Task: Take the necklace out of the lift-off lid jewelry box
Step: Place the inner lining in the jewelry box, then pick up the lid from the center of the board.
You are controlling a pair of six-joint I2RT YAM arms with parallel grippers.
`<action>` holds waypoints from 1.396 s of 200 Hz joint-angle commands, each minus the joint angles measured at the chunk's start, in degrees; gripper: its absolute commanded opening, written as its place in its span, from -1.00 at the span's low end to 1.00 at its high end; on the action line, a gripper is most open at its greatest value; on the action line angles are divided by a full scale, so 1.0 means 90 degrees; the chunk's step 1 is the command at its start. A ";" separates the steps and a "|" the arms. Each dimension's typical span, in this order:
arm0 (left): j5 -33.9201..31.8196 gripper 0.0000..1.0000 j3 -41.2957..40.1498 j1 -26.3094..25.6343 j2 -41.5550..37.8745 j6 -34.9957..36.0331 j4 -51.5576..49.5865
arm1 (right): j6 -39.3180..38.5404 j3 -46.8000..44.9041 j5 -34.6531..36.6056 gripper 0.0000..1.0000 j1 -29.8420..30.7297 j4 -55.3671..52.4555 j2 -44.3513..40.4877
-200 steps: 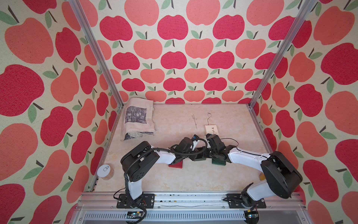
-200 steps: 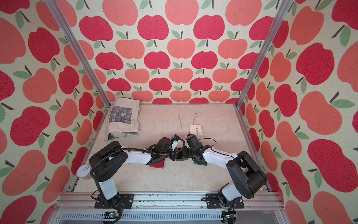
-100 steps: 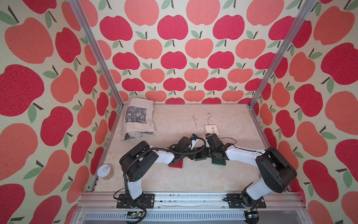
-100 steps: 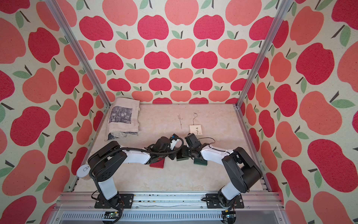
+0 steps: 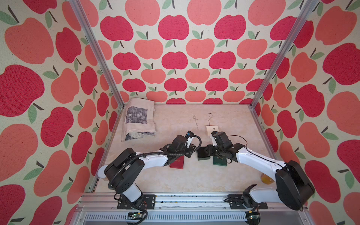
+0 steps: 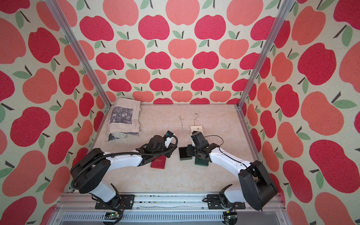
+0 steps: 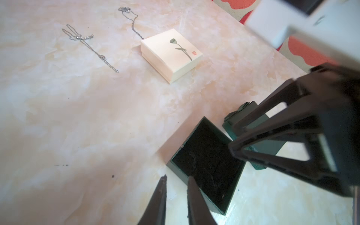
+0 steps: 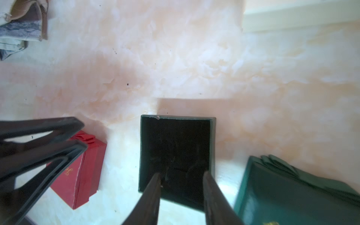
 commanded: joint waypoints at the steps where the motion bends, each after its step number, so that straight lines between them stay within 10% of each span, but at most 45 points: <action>1: -0.0059 -0.50 -0.0167 0.0013 0.0059 0.0008 -0.0154 | -0.0055 0.0047 0.0862 0.03 0.0015 -0.1150 -0.0634; 61: -0.0099 -0.47 -0.0008 -0.0138 0.0622 -0.0007 -0.0057 | 0.0018 -0.0203 0.1730 0.98 -0.0069 -0.2177 -0.1041; 279: -0.0010 -0.52 0.0326 -0.0348 0.1116 -0.0066 -0.0030 | -0.0109 -0.0223 0.1155 0.65 -0.0540 -0.1217 0.0628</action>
